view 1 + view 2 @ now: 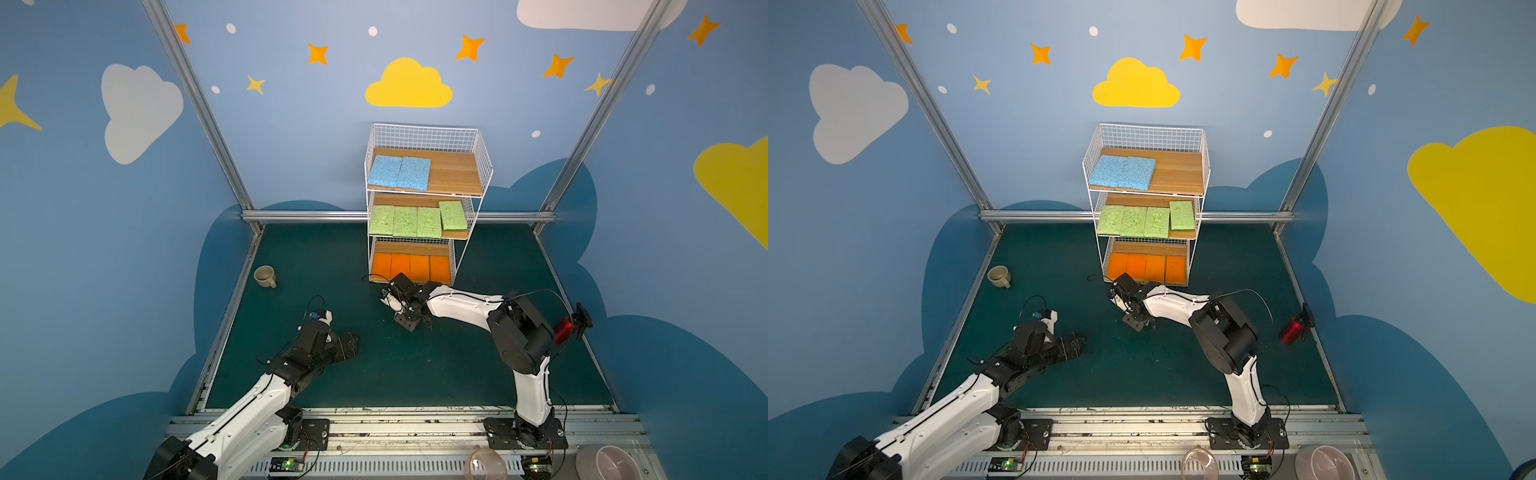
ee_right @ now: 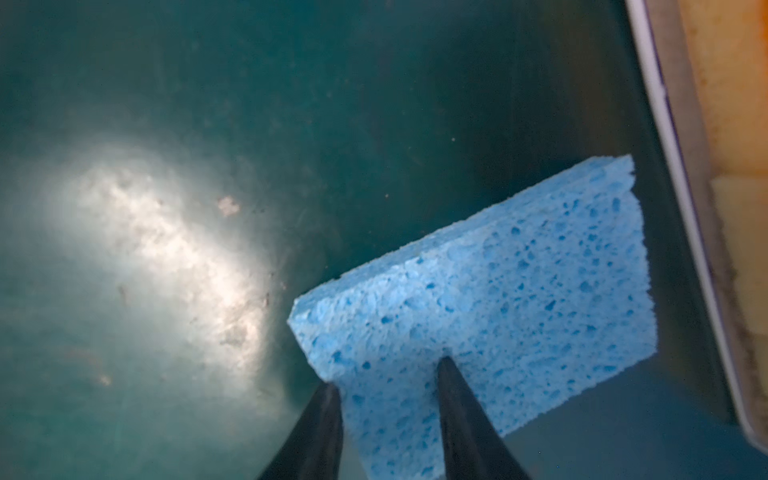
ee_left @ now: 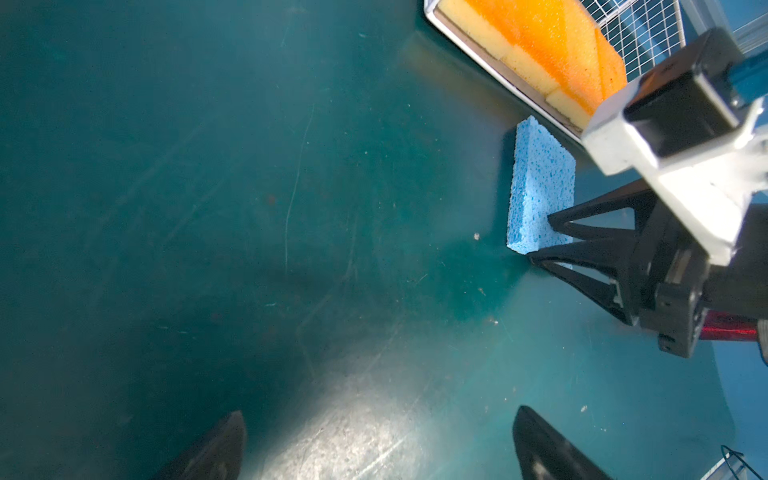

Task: Place and organize the cleaning sponges onto the shelf
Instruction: 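Grasp the blue sponge edge with the right gripper, then lift the blue sponge with the right gripper up to the top board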

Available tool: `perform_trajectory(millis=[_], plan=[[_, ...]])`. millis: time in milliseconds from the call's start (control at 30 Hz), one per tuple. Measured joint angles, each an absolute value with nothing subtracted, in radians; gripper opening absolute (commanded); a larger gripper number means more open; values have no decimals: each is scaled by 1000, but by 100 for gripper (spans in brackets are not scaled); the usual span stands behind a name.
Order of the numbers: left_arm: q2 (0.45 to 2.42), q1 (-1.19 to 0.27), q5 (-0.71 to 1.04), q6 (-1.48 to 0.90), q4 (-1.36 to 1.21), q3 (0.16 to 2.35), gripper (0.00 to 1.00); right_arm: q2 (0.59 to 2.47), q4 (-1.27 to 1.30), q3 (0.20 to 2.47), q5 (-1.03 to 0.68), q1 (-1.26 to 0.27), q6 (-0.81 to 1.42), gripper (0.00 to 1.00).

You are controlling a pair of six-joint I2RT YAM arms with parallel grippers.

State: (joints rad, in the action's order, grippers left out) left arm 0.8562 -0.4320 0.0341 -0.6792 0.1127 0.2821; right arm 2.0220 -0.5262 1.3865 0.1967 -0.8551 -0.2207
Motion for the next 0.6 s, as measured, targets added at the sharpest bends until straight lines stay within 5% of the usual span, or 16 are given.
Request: perform_trajectory(millis=[100, 367, 600], plan=[[855, -432, 35, -683, 117, 282, 100, 2023, -524, 1386, 196, -850, -210, 0], [806, -432, 38, -694, 170, 308, 100, 1971, -531, 1358, 198, -848, -193, 0], [723, -432, 38, -695, 262, 407, 100, 1695, -563, 1300, 200, -864, -166, 0]])
